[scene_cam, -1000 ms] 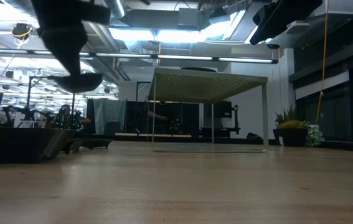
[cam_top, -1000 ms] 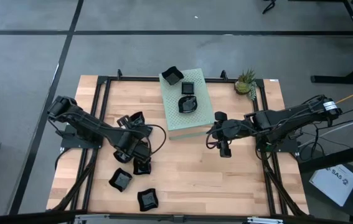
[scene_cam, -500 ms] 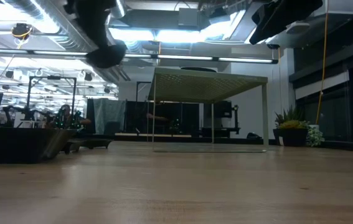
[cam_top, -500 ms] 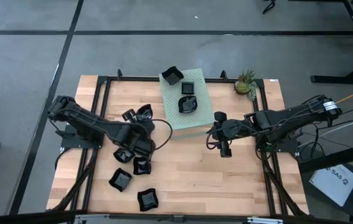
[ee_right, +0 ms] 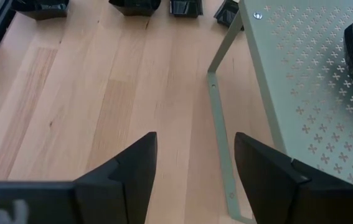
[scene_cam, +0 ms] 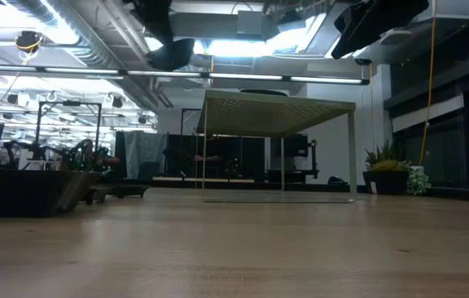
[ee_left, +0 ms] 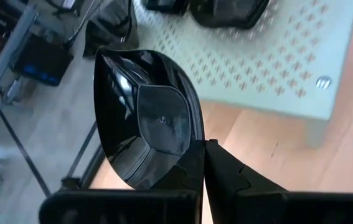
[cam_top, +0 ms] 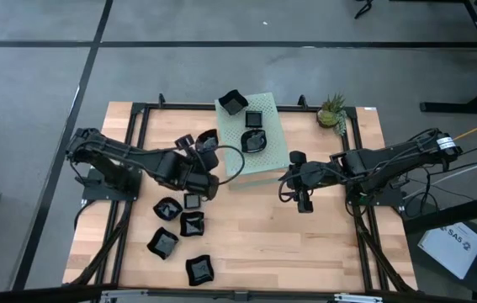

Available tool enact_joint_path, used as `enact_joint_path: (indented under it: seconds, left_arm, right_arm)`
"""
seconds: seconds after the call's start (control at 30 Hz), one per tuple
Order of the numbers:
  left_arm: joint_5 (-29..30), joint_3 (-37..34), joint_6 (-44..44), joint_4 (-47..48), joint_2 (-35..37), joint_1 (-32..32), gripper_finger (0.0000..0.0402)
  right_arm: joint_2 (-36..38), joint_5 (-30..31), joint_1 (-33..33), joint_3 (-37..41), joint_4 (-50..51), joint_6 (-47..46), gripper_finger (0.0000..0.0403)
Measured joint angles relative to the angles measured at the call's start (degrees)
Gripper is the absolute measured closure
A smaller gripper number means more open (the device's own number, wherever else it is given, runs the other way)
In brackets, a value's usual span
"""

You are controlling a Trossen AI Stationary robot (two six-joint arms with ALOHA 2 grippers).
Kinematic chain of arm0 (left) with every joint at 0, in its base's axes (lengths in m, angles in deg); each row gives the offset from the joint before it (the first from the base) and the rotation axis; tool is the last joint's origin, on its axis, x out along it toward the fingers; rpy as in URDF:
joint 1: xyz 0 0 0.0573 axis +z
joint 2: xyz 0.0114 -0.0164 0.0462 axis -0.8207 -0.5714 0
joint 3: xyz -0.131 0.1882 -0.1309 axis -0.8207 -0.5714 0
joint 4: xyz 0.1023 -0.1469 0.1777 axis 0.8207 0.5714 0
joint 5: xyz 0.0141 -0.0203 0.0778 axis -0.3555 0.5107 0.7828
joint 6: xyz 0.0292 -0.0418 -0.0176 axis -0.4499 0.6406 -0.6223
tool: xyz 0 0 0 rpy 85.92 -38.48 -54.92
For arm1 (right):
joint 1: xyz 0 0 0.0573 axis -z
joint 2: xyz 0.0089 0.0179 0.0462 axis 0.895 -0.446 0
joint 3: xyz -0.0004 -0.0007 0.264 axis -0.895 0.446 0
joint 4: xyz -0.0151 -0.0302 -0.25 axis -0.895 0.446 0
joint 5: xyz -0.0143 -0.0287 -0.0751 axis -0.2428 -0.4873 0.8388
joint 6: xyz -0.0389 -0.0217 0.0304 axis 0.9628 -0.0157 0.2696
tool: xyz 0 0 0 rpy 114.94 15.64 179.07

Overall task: Pick & Place Mini shaped plates
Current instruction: Stack the black leaf shaped plate on top of the black leaf shape plates on the shelf

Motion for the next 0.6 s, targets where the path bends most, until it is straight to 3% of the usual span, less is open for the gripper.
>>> enact_joint_path:
  seconds: [0.6]
  left_arm:
    - [-3.81,0.87,-26.36,-24.70,0.02,6.74,0.0400]
  right_arm:
    - [0.00,0.00,0.00,0.00,0.00,-0.73,0.0191]
